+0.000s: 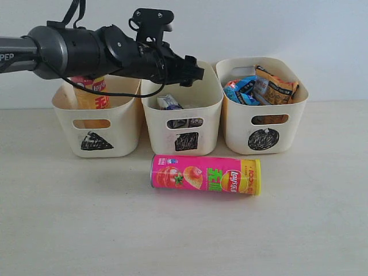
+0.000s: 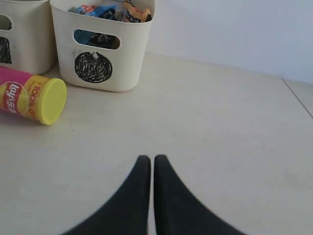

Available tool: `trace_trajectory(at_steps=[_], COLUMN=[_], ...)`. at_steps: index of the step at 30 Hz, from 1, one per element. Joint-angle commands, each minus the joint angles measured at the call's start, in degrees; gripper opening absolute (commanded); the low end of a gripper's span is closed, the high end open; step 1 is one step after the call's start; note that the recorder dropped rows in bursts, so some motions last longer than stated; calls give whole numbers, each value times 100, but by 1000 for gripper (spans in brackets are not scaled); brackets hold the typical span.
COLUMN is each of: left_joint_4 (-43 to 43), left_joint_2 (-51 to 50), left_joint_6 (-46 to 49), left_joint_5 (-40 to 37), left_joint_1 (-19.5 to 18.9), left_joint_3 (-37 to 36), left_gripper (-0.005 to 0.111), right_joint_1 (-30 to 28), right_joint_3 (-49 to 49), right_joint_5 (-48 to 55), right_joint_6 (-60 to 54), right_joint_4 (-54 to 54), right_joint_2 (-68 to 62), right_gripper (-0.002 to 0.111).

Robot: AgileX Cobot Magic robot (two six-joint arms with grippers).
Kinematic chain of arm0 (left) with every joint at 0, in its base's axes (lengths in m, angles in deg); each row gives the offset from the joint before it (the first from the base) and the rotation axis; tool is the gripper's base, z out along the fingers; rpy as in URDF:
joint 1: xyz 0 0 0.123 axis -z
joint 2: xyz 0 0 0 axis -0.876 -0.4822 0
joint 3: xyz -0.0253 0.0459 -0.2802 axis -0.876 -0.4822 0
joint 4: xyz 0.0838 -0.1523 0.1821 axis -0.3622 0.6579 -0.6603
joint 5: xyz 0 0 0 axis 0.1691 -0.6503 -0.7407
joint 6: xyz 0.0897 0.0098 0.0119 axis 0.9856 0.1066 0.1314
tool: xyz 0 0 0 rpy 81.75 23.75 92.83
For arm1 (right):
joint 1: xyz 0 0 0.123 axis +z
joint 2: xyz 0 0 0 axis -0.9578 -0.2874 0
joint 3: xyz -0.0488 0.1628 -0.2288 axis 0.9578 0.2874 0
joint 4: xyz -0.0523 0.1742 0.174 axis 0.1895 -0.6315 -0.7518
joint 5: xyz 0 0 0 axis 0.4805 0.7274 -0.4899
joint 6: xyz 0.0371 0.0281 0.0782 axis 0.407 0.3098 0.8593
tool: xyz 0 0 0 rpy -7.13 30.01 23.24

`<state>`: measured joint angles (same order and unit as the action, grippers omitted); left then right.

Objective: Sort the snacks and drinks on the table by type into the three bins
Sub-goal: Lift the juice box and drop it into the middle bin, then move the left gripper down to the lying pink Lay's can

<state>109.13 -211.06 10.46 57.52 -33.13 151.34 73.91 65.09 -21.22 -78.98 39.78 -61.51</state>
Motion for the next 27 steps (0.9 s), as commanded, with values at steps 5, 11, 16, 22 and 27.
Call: trace_trajectory(at_steps=[5, 11, 16, 22, 27], left_joint_4=[-111, -149, -149, -165, -1207], left_joint_2=[599, 1169, 1598, 2152, 2464], left_joint_6=[56, 770, 1272, 1795, 2255], left_joint_5=[-1022, -2886, -4266, -5366, -5915], left_joint_1=[50, 63, 63, 101, 615], left_joint_3=[51, 51, -117, -487, -797], left_gripper=[14, 4, 4, 4, 4], right_joint_1=[-38, -38, -38, -38, -38], right_joint_3=[-3, -3, -3, -3, -3], right_joint_5=[-24, -24, -24, -24, -24], right_joint_6=[-14, -14, -14, -14, -14], right_joint_4=[-16, -16, -16, -16, -16], right_joint_2=[32, 32, 32, 32, 32], right_gripper=[0, 0, 0, 0, 0])
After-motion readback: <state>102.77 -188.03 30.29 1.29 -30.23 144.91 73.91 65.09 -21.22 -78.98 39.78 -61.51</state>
